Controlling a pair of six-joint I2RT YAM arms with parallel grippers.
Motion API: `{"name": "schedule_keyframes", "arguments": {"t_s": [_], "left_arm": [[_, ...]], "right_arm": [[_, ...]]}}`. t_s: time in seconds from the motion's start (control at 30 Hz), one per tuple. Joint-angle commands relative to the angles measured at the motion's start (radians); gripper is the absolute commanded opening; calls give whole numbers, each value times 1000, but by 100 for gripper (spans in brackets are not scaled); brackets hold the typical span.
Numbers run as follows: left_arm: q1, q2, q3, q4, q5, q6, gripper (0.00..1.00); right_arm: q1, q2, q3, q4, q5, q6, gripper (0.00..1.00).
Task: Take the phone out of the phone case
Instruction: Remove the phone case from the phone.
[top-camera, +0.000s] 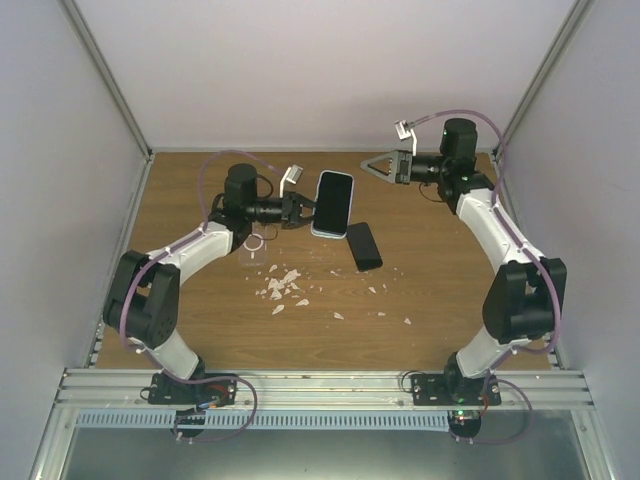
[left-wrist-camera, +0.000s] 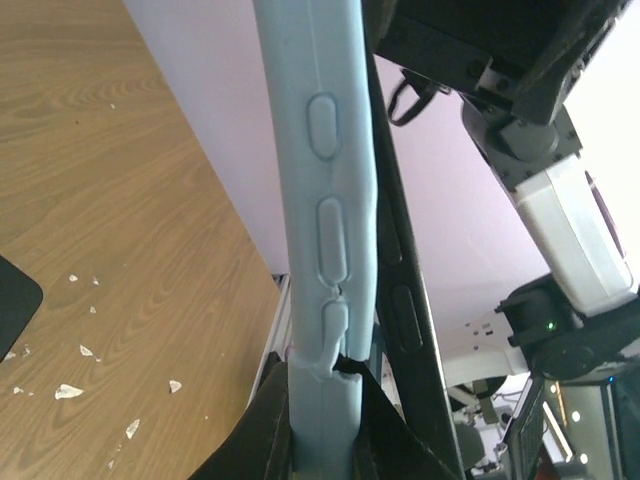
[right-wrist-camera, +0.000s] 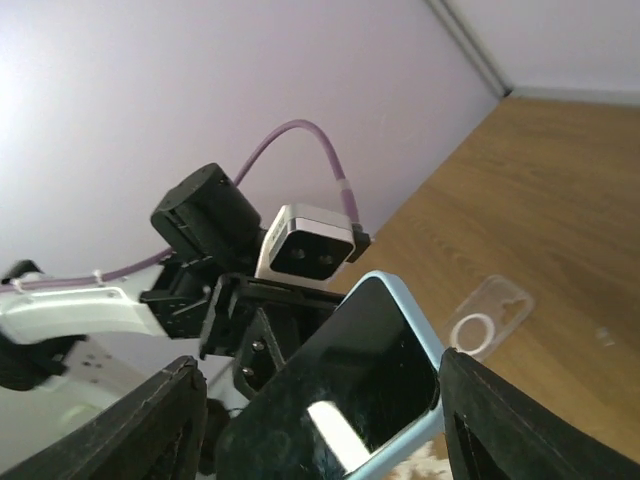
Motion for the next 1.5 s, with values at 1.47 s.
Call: {"name": "schedule_keyframes", "arguments": {"t_s": [1.47], "left_arm": [[77, 72, -18, -18, -89, -335, 0]], "right_arm": [[633, -164, -140, -299, 1374, -1334, 56]]}}
